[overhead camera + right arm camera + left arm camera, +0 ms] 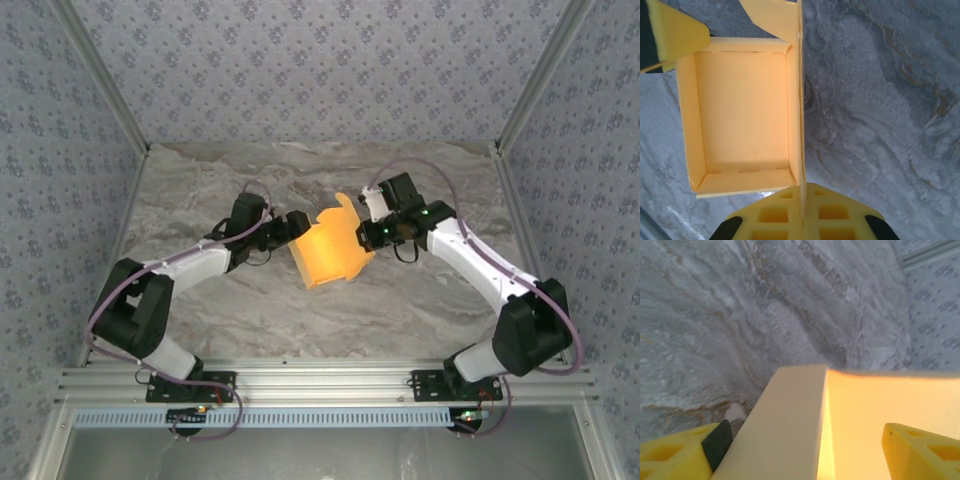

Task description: Fold the paper box

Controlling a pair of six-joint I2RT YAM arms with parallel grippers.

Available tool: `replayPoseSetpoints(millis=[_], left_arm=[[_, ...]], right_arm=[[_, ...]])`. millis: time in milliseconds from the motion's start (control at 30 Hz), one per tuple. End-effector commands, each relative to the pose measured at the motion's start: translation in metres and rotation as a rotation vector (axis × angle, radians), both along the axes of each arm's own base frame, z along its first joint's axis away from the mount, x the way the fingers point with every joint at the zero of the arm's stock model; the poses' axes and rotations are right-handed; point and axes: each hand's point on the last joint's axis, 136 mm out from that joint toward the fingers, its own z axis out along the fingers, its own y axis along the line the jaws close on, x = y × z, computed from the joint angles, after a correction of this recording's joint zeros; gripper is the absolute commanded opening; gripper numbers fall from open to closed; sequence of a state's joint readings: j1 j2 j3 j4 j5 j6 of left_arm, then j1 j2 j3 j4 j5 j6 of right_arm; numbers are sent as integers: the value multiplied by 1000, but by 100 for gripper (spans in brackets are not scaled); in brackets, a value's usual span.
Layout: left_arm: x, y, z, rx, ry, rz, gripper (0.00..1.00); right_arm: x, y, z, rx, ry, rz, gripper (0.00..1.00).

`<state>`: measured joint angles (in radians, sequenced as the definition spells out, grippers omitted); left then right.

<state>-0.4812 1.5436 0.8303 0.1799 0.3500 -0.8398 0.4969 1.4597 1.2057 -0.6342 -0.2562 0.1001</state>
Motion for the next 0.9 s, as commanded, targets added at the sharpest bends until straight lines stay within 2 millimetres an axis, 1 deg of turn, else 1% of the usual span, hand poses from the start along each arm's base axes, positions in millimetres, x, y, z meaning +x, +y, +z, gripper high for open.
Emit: replayPoseSetpoints(millis=[0, 33, 167, 233, 300, 367, 433, 500, 567, 633, 733, 800, 867], left_arm=[[-7, 14, 16, 26, -63, -19, 85], [-11, 21, 17, 41, -74, -22, 87], [-24, 44, 18, 116, -109, -22, 87], [-31, 55, 14, 151, -116, -9, 86], [-37, 62, 4, 173, -115, 2, 85], [-41, 60, -6, 180, -120, -30, 78], [-48, 49, -17, 181, -141, -108, 74], [-54, 44, -26, 181, -153, -151, 72], [-56, 44, -31, 168, -157, -144, 70], [-56, 46, -34, 151, -155, -117, 69], [-59, 48, -39, 111, -161, -85, 71], [-65, 45, -41, 81, -167, -108, 76], [-77, 37, -38, 29, -176, -165, 83]], right_arm=[[-2, -4, 11, -141, -66, 124, 0], [-5, -2, 13, -170, -82, 177, 0], [-14, 5, 16, -311, -173, 377, 0], [-20, 10, 15, -391, -232, 505, 0], [-21, 14, 15, -448, -288, 584, 0], [-20, 21, 17, -456, -325, 634, 0], [-19, 27, 17, -449, -350, 690, 1], [-19, 32, 12, -465, -372, 753, 1], [-13, 35, 5, -493, -406, 785, 1], [-16, 40, -4, -505, -437, 859, 1], [-17, 47, -7, -521, -486, 919, 1], [-19, 53, -3, -495, -526, 931, 1], [-20, 56, 3, -475, -554, 942, 1]])
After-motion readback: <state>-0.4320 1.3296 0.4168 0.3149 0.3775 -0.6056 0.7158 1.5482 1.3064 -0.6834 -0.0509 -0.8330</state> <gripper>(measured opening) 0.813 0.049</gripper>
